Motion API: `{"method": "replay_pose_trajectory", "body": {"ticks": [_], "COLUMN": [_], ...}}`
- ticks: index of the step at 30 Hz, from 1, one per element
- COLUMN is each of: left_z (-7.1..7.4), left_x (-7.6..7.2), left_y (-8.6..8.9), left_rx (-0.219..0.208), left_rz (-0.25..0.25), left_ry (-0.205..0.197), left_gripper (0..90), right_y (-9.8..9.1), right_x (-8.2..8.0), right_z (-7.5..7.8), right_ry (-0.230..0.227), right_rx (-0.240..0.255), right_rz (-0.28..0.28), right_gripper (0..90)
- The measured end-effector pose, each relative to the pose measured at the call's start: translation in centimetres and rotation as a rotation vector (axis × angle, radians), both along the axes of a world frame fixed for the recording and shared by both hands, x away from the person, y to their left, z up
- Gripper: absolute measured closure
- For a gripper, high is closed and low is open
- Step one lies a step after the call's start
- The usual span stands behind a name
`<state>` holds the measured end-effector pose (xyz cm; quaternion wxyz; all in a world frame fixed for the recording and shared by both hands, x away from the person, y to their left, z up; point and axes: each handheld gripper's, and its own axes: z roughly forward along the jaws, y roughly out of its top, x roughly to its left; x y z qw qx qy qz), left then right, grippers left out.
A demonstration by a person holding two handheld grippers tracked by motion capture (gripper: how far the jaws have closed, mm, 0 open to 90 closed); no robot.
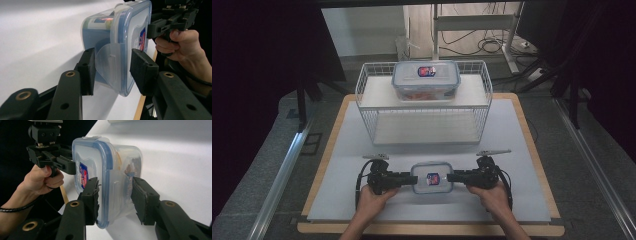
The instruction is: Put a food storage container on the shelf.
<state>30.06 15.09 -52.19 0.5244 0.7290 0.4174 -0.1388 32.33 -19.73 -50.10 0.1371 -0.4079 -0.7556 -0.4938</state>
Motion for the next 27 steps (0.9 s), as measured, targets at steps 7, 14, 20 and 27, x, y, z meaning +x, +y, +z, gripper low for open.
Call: {"method": "replay_pose_trajectory", "body": {"ticks": [7, 14, 20, 27], "left_z": [1.1, 3.0, 5.2, 7.1], "left_x": [0.4, 1.1, 1.7, 2.4], "left_y": [0.0, 0.2, 0.6, 0.8], "left_rx": [0.023, -0.002, -0.052, -0.049], "left_rz": [0.021, 0.022, 0.017, 0.018], "left_ry": [-0.019, -0.042, -0.062, -0.079], "left_gripper": [54.5, 55.3, 58.2, 58.6], "right_y": [0.5, 0.4, -0.1, 0.0], "right_x": [0.1, 0.6, 1.3, 2.0], "right_z": [1.0, 2.5, 4.2, 6.0], "right_ry": [-0.031, -0.058, -0.064, -0.084], "right_rx": [-0.02, -0.001, 0.046, 0.065], "right_rz": [-0.002, -0.008, -0.003, 0.0], "right_gripper": [58.3, 58.3, 58.2, 58.2]}}
